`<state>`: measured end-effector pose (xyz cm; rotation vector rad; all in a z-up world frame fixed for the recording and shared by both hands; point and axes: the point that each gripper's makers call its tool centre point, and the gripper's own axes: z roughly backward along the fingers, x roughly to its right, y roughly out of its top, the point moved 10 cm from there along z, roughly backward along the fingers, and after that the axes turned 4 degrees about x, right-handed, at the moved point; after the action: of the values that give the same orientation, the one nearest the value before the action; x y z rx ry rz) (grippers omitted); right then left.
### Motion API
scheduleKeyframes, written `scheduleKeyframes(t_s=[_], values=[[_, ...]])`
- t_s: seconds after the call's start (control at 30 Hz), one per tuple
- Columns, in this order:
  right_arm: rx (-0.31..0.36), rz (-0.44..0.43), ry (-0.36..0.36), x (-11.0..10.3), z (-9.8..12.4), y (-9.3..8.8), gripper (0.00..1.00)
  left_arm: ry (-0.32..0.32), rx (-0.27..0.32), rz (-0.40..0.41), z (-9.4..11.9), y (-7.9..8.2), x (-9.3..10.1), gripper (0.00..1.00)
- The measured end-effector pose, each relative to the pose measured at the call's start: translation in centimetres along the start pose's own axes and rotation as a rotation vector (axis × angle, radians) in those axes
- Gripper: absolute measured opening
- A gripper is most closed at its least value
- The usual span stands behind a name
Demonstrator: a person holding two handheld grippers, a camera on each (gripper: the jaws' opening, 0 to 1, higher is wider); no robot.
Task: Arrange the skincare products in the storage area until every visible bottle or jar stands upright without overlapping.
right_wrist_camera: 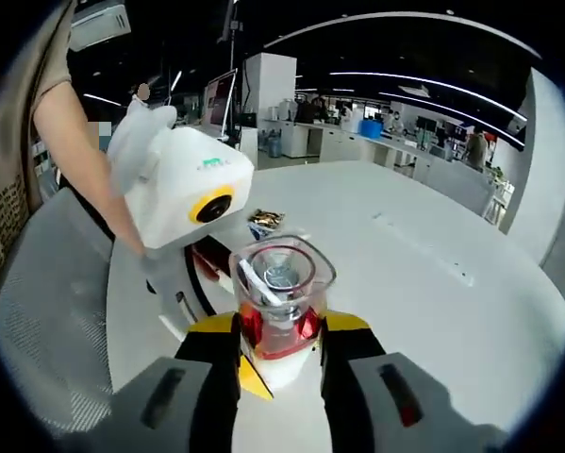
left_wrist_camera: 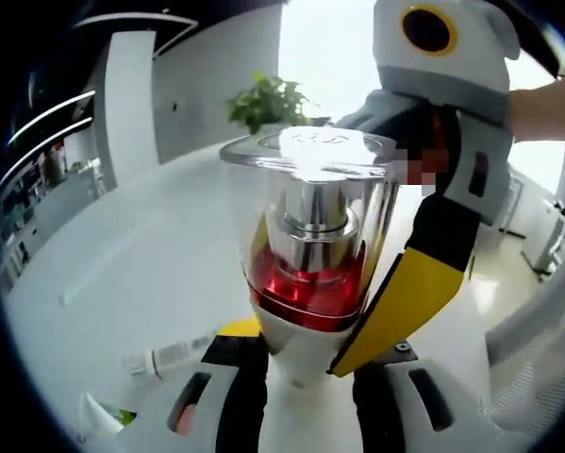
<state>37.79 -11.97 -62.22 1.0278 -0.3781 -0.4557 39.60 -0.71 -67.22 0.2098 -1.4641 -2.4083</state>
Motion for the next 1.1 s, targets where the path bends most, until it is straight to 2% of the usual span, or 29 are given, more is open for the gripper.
scheduleKeyframes(t_s=[0.43,1.1], values=[[-0.013,0.014,-0.018,2.2,-0.2,-0.1,0.32,0.002,-0.022,-0.018,-1.7,0.9,-1.6,0.31],[-0.023,0.008,-0.030,2.0,-0.3,-0.5,0.33,-0.003,-0.051,-0.008,-1.8,0.6,-1.7,0.31]])
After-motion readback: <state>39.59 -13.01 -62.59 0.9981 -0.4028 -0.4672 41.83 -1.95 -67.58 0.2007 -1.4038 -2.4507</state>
